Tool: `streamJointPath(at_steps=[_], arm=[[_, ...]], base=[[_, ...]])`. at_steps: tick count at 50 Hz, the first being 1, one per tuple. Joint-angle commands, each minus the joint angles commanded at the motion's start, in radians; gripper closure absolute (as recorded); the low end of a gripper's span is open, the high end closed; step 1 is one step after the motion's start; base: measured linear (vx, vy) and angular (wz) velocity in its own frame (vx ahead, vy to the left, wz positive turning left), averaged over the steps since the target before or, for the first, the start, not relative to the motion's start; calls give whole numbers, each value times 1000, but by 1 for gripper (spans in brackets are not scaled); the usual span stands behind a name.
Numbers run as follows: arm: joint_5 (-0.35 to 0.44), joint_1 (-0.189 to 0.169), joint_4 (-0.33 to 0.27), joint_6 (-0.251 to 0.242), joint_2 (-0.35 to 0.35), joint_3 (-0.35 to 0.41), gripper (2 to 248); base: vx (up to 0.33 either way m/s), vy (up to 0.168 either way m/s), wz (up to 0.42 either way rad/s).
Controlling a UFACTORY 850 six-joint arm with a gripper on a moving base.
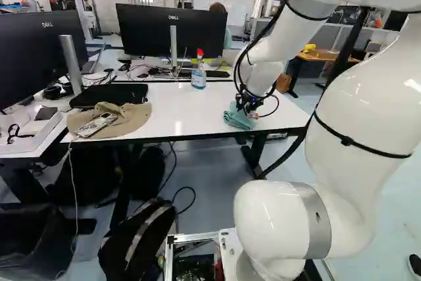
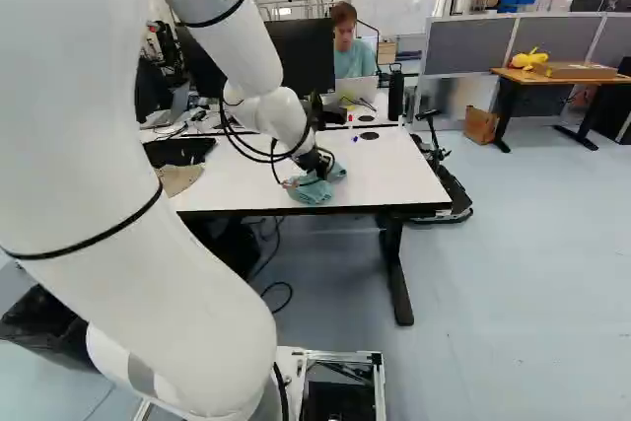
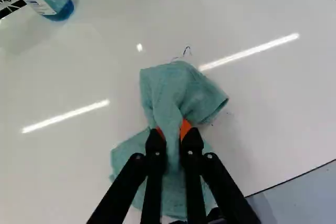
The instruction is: Clean the table with the green towel
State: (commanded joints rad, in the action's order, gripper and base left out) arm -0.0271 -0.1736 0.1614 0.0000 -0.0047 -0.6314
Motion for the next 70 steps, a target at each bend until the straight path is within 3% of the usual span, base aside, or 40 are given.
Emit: streamJointPath(at_steps=[20,53,70], arm=[[0,-64,0,0,41,41,204],[0,-182,0,0,-30,-31,204],[0,-186,0,0,-35,-37,204]], base=[[0,0,0],[0,0,0],[0,0,0]])
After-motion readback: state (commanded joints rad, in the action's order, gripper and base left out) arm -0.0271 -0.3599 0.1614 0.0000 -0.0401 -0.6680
